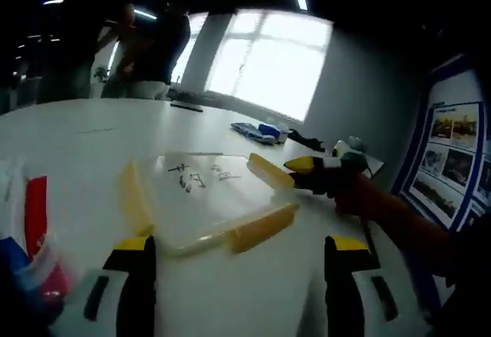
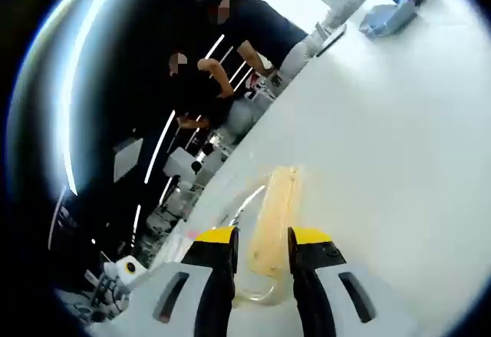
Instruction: Arrange the small medicine boxes into an aligned row inside the storage area until every box is upright, visible, and separated from the surrounding clutter.
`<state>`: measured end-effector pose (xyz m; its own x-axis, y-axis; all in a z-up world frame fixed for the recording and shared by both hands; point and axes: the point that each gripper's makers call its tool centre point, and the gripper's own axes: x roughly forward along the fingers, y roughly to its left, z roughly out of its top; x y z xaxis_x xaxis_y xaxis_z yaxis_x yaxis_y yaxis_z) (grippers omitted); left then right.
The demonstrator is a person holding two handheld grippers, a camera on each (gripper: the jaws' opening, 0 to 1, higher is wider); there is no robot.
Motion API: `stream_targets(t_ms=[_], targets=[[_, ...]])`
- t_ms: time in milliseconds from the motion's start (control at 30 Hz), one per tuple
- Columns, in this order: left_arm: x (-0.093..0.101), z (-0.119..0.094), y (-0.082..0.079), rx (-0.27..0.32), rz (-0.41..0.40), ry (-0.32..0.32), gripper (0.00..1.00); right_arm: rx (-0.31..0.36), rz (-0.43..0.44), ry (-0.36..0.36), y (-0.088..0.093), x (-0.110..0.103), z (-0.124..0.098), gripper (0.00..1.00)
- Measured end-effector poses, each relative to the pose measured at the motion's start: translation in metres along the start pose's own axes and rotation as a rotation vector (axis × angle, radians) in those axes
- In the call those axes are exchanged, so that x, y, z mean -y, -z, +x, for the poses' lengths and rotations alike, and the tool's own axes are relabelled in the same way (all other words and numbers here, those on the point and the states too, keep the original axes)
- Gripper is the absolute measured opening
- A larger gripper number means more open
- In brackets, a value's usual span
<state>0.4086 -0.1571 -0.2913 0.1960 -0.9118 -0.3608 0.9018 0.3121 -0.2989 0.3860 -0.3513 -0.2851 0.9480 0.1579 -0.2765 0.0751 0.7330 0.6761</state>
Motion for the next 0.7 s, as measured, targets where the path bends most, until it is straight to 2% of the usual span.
stream_targets(t_ms=[67, 100, 133, 200, 233, 267, 300, 333, 367, 433, 467, 500, 533, 567, 633, 700], targets=[[0.004, -0.001, 0.001, -0.002, 0.005, 0.000, 0.91, -0.021, -0.062, 0.028, 0.005, -0.004, 0.003, 0.39], [0.005, -0.002, 0.002, -0.003, 0.008, 0.000, 0.91, -0.031, -0.093, 0.042, 0.008, -0.006, 0.005, 0.38], [0.007, -0.002, 0.003, -0.004, 0.011, 0.000, 0.91, -0.042, -0.123, 0.056, 0.010, -0.008, 0.007, 0.36], [0.005, -0.002, 0.003, -0.005, 0.009, -0.002, 0.91, -0.082, -0.213, 0.134, 0.017, -0.007, 0.002, 0.24], [0.005, -0.002, 0.003, -0.007, 0.009, -0.001, 0.91, -0.050, -0.279, 0.132, 0.013, -0.017, 0.003, 0.23], [0.004, -0.001, 0.002, -0.007, 0.011, 0.001, 0.91, -0.095, -0.276, 0.177, 0.016, -0.003, 0.003, 0.22], [0.003, -0.001, 0.002, -0.009, 0.012, 0.003, 0.91, -0.077, -0.246, 0.164, 0.008, 0.003, 0.009, 0.18], [0.003, -0.002, 0.002, -0.010, 0.009, 0.003, 0.91, -0.033, -0.200, 0.173, -0.001, 0.006, 0.006, 0.07], [0.003, -0.002, 0.002, -0.015, 0.011, 0.000, 0.91, -0.037, -0.129, 0.171, -0.005, 0.012, 0.002, 0.07], [0.004, -0.003, 0.002, -0.020, 0.013, 0.014, 0.88, -0.037, 0.040, 0.125, -0.004, 0.018, 0.002, 0.05], [0.005, -0.003, 0.002, -0.019, 0.007, 0.019, 0.88, -0.025, 0.102, 0.101, -0.006, 0.013, 0.001, 0.04], [0.004, -0.003, 0.001, -0.015, 0.003, 0.019, 0.88, -0.014, 0.175, 0.052, -0.008, 0.010, 0.000, 0.03], [0.004, -0.003, 0.000, -0.014, 0.002, 0.020, 0.88, 0.007, 0.262, 0.004, -0.009, 0.016, 0.001, 0.02], [0.005, -0.003, 0.000, -0.015, 0.003, 0.020, 0.88, 0.016, 0.324, -0.023, -0.011, 0.015, -0.001, 0.02], [0.004, -0.003, -0.001, -0.014, 0.004, 0.018, 0.89, 0.072, 0.449, -0.105, -0.025, 0.012, -0.008, 0.01], [0.004, -0.003, -0.002, -0.016, 0.008, 0.018, 0.89, 0.094, 0.535, -0.165, -0.028, 0.005, -0.012, 0.01]])
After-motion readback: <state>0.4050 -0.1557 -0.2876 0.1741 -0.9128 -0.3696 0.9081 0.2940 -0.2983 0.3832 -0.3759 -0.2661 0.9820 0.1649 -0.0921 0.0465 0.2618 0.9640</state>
